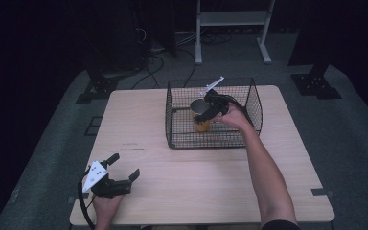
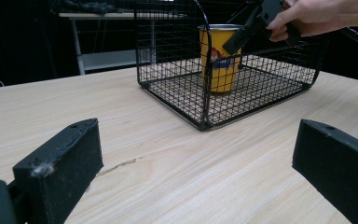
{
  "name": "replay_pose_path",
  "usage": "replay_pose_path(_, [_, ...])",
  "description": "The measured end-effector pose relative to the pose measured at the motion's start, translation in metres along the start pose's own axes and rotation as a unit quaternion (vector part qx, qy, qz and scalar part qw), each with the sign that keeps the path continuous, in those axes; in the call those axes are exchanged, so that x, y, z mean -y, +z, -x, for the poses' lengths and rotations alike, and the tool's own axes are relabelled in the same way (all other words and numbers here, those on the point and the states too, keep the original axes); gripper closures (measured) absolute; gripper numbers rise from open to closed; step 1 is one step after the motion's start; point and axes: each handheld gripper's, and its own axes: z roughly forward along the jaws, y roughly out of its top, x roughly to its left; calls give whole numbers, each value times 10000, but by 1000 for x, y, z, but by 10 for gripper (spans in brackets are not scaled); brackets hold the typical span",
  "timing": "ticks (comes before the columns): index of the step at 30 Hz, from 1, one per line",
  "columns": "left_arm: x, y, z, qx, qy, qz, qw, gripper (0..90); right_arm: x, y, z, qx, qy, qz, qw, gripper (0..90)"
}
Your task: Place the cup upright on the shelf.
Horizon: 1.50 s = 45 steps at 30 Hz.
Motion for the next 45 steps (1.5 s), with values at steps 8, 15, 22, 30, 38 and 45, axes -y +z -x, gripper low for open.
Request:
replay_pose_path(8, [0, 0, 1, -11, 3, -10, 10000, 8, 3, -1, -1, -32, -2, 79, 10000, 68])
replay_pose_path(15, [0, 1, 0, -18, -6, -5, 10000, 9, 2, -5, -1, -30, 14, 135, 9999, 20])
replay_pose_path(22, [0, 1, 0, -18, -1, -15, 10000, 9, 1, -14, 1, -64, 114, 318, 9994, 7])
replay_pose_path(30, [0, 2, 0, -19, 1, -29, 10000, 8, 0, -27, 4, -142, 216, 583, 9980, 7])
replay_pose_path(38, [0, 2, -1, -34, -13, -23, 10000, 8, 1, -45, 6, -161, 306, 840, 9959, 7])
replay_pose_path(45, [0, 2, 0, -30, 11, -39, 10000, 9, 5, -64, 6, -226, 382, 1150, 9924, 7])
